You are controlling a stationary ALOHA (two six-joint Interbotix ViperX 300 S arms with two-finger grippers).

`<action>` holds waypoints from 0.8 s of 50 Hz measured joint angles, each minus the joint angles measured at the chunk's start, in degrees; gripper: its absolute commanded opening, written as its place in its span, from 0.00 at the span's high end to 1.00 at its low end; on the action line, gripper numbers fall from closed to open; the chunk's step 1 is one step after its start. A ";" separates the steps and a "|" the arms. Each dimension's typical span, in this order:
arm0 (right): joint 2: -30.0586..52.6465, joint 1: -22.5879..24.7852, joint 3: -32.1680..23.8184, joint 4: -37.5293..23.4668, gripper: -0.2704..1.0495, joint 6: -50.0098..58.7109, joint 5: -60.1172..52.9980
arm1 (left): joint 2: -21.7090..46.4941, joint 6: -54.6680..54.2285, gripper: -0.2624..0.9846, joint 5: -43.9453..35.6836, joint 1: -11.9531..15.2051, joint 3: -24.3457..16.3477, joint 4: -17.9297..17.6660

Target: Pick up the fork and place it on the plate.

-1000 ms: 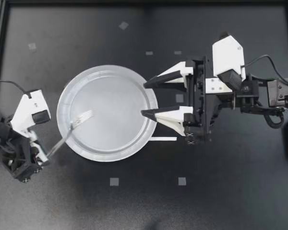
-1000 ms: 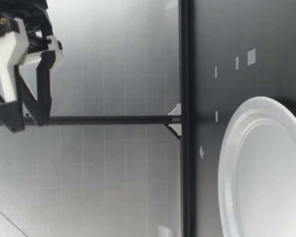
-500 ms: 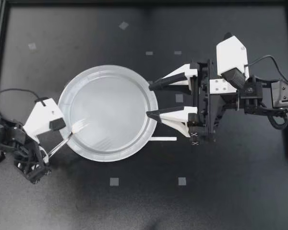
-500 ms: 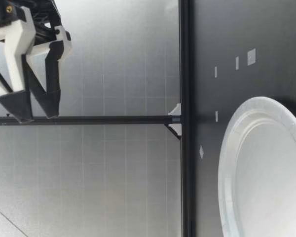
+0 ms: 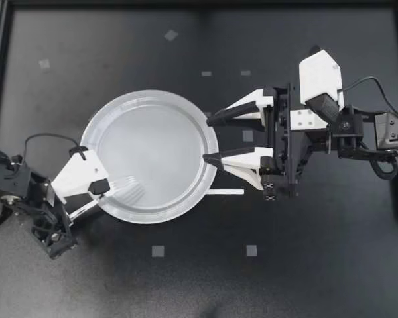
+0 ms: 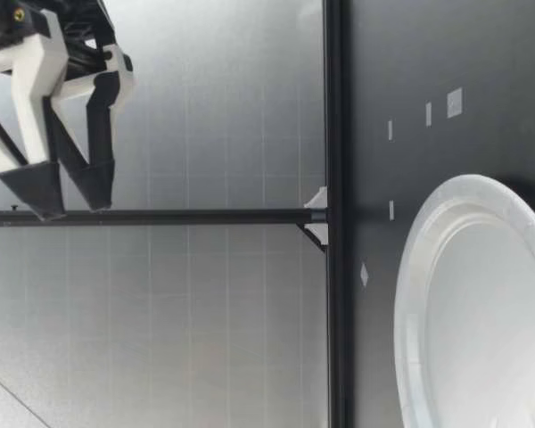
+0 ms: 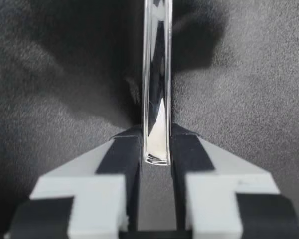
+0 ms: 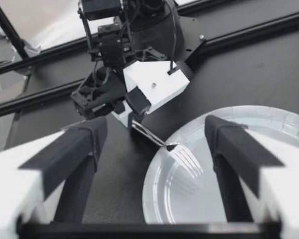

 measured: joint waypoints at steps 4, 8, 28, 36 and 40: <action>0.00 0.00 0.18 -0.09 0.22 0.53 0.00 | 0.09 0.18 0.81 -0.44 0.00 -0.09 0.00; 0.00 0.00 0.35 0.00 0.22 0.88 -0.18 | 0.09 0.18 0.81 -1.49 0.00 -0.09 0.00; 0.09 0.00 0.53 -0.09 0.22 1.05 -0.44 | 1.05 1.32 0.60 -3.08 0.00 -0.09 -1.76; 0.00 0.00 0.53 0.00 0.22 1.05 -0.44 | 1.14 2.55 0.43 -3.34 0.00 -0.09 -2.46; 0.00 0.00 0.53 0.00 0.22 1.14 -0.44 | 1.14 2.55 0.34 -3.43 0.00 -0.09 -2.46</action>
